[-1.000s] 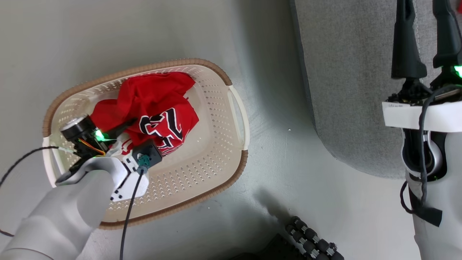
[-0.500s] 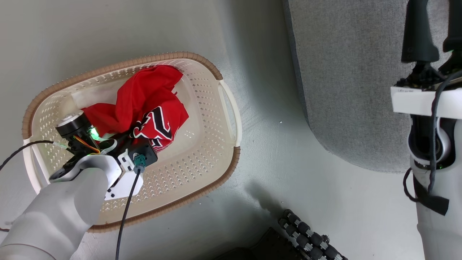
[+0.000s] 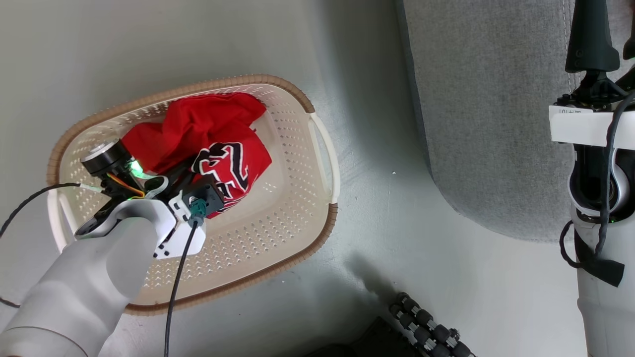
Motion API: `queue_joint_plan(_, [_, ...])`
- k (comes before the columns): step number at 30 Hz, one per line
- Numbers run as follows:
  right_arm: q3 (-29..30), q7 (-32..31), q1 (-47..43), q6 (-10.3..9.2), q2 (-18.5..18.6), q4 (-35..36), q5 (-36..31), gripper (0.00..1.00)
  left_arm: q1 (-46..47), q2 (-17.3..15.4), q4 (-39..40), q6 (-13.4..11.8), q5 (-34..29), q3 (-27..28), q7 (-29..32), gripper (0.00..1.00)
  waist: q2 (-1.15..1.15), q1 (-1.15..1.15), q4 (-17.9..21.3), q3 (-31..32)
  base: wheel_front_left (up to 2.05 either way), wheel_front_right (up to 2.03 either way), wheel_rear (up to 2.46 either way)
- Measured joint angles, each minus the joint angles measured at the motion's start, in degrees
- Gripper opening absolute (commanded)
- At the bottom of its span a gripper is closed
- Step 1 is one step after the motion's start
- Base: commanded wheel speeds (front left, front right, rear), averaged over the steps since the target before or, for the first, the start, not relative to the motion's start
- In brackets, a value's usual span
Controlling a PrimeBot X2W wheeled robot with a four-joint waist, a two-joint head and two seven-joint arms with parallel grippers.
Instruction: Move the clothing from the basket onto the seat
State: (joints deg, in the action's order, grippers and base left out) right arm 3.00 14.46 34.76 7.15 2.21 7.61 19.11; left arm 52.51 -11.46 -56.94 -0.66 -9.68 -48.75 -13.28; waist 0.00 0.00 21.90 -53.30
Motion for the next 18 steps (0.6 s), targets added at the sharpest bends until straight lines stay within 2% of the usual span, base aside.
queue_joint_plan(10, [0.05,0.00,0.96,0.00,0.04,-1.15,-1.14,1.00,0.05,0.19,3.97,-0.81,1.48,1.03,-0.96,0.00,0.00,0.00,-1.86,2.10,0.00,0.00,0.00])
queue_joint_plan(18, [-0.02,0.01,0.97,0.00,0.14,-2.30,-3.85,1.00,-1.31,0.22,9.68,-2.89,4.78,3.83,-1.18,0.00,0.00,0.00,-4.23,5.03,0.00,0.00,0.00])
